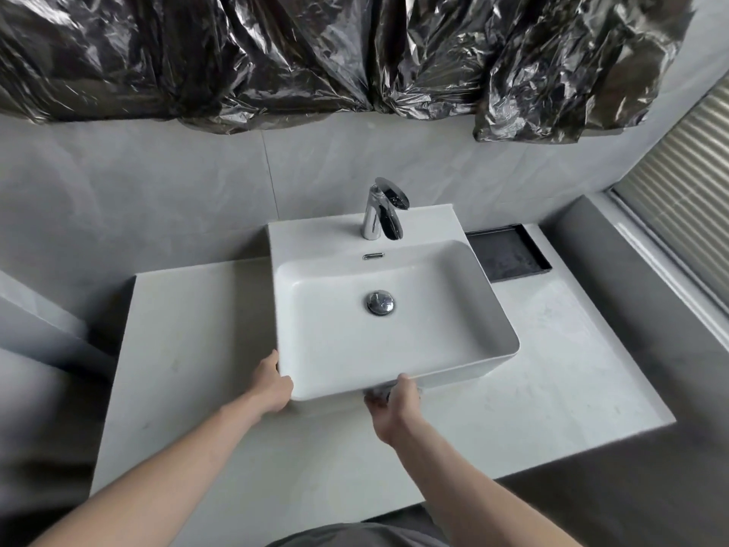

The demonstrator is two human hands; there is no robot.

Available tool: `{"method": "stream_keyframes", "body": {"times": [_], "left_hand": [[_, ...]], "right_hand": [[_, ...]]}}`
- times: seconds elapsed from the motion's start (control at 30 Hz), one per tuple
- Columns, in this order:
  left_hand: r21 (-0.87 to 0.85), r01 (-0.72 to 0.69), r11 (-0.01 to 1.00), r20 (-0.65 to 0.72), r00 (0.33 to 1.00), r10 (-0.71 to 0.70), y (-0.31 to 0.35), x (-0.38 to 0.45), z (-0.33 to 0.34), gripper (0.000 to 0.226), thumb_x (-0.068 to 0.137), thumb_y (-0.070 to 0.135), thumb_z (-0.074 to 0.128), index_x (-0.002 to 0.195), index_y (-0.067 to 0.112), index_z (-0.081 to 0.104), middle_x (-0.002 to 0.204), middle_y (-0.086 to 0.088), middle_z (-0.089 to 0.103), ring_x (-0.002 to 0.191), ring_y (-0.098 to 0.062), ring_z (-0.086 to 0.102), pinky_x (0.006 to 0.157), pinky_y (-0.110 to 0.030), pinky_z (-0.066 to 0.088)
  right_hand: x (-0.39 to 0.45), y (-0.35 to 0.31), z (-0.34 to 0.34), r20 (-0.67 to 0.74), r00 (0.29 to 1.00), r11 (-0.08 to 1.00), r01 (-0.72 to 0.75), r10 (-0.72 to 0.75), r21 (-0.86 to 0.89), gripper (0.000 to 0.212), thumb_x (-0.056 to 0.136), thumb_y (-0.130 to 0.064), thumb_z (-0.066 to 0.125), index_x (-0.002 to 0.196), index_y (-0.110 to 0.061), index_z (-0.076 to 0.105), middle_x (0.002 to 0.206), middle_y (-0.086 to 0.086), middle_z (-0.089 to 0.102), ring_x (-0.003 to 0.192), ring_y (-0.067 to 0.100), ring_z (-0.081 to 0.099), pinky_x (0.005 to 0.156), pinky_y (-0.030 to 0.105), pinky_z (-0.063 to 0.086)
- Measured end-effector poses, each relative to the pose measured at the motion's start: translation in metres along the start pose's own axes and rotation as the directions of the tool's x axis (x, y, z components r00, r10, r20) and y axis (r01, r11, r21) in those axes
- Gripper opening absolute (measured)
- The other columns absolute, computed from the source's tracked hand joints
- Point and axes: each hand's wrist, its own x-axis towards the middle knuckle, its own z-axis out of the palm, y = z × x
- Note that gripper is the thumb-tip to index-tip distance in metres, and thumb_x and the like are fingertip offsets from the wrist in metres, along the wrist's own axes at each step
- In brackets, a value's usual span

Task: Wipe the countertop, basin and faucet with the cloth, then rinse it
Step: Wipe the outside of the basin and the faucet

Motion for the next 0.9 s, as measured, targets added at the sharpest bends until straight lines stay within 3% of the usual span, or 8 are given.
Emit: {"method": "stream_keyframes", "body": {"times": [0.1, 0.3, 0.4, 0.5, 0.6, 0.73, 0.83, 0.9], "left_hand": [[0.017, 0.013, 1.000, -0.028, 1.000, -0.012, 0.002, 0.000, 0.004, 0.053, 0.086, 0.001, 0.048, 0.136, 0.015, 0.056, 0.123, -0.014, 0.068, 0.087, -0.026, 0.061, 0.055, -0.022, 0.042], [0.041, 0.066, 0.997, -0.084, 0.995, -0.062, 0.004, 0.003, 0.009, 0.055, 0.081, -0.002, 0.047, 0.129, 0.021, 0.062, 0.114, -0.011, 0.073, 0.093, -0.029, 0.064, 0.074, -0.032, 0.050], [0.042, 0.090, 0.995, -0.124, 0.989, -0.084, 0.008, 0.003, 0.012, 0.054, 0.082, -0.004, 0.048, 0.129, 0.020, 0.063, 0.115, -0.009, 0.073, 0.096, -0.030, 0.066, 0.074, -0.032, 0.050], [0.049, 0.123, 0.991, -0.146, 0.983, -0.115, 0.013, 0.001, 0.014, 0.051, 0.083, -0.005, 0.049, 0.124, 0.018, 0.065, 0.105, -0.006, 0.073, 0.086, -0.027, 0.064, 0.062, -0.027, 0.044], [0.061, 0.161, 0.985, -0.185, 0.972, -0.148, 0.017, -0.001, 0.017, 0.050, 0.082, -0.005, 0.047, 0.122, 0.018, 0.066, 0.103, -0.005, 0.072, 0.086, -0.028, 0.064, 0.062, -0.028, 0.044], [0.102, 0.208, 0.973, -0.239, 0.954, -0.179, 0.026, -0.004, 0.023, 0.055, 0.084, -0.007, 0.044, 0.130, 0.017, 0.062, 0.120, -0.012, 0.070, 0.090, -0.029, 0.058, 0.072, -0.029, 0.043], [0.148, 0.261, 0.954, -0.285, 0.935, -0.211, 0.033, -0.005, 0.026, 0.054, 0.086, -0.005, 0.046, 0.135, 0.014, 0.059, 0.128, -0.014, 0.067, 0.097, -0.032, 0.059, 0.078, -0.031, 0.046], [0.169, 0.287, 0.943, -0.315, 0.922, -0.225, 0.036, -0.004, 0.028, 0.055, 0.087, -0.003, 0.047, 0.138, 0.013, 0.058, 0.131, -0.015, 0.065, 0.111, -0.036, 0.062, 0.087, -0.034, 0.049]], "right_hand": [[0.004, -0.027, -0.019, 0.091, 0.995, 0.998, -0.032, 0.037, -0.056, 0.028, 0.094, -0.007, 0.026, 0.070, -0.017, 0.039, 0.057, 0.002, 0.023, 0.046, 0.016, 0.016, 0.061, 0.032, 0.027], [0.034, -0.138, -0.068, -0.021, 0.999, 0.999, 0.046, -0.046, -0.026, 0.031, 0.101, -0.010, 0.031, 0.075, -0.021, 0.041, 0.063, -0.003, 0.031, 0.049, 0.011, 0.021, 0.034, 0.019, 0.028], [0.052, -0.174, -0.089, -0.073, 0.993, 0.989, 0.083, -0.092, -0.124, 0.029, 0.104, -0.012, 0.028, 0.078, -0.022, 0.040, 0.060, -0.003, 0.032, 0.045, 0.011, 0.019, 0.048, 0.023, 0.021], [0.070, -0.194, -0.103, -0.061, 0.984, 0.956, 0.149, -0.169, -0.252, 0.025, 0.101, -0.013, 0.028, 0.097, -0.021, 0.052, 0.064, 0.003, 0.044, 0.040, 0.016, 0.032, 0.053, 0.028, 0.028], [0.082, -0.212, -0.109, 0.043, 0.972, 0.862, 0.224, -0.230, -0.455, 0.034, 0.097, -0.012, 0.024, 0.106, -0.024, 0.054, 0.078, 0.006, 0.047, 0.044, 0.017, 0.037, 0.046, 0.025, 0.026], [0.092, -0.236, -0.111, 0.147, 0.963, 0.679, 0.264, -0.225, -0.685, 0.032, 0.100, -0.024, 0.031, 0.121, -0.029, 0.054, 0.085, 0.004, 0.049, 0.055, 0.019, 0.036, 0.044, 0.023, 0.027], [0.094, -0.248, -0.105, 0.249, 0.936, 0.541, 0.348, -0.249, -0.766, 0.036, 0.097, -0.029, 0.035, 0.127, -0.030, 0.054, 0.096, -0.006, 0.055, 0.067, 0.013, 0.044, 0.056, 0.026, 0.034], [0.094, -0.254, -0.103, 0.332, 0.903, 0.496, 0.427, -0.271, -0.756, 0.033, 0.098, -0.023, 0.037, 0.125, -0.027, 0.055, 0.104, -0.012, 0.061, 0.086, 0.012, 0.056, 0.078, 0.029, 0.044]]}}
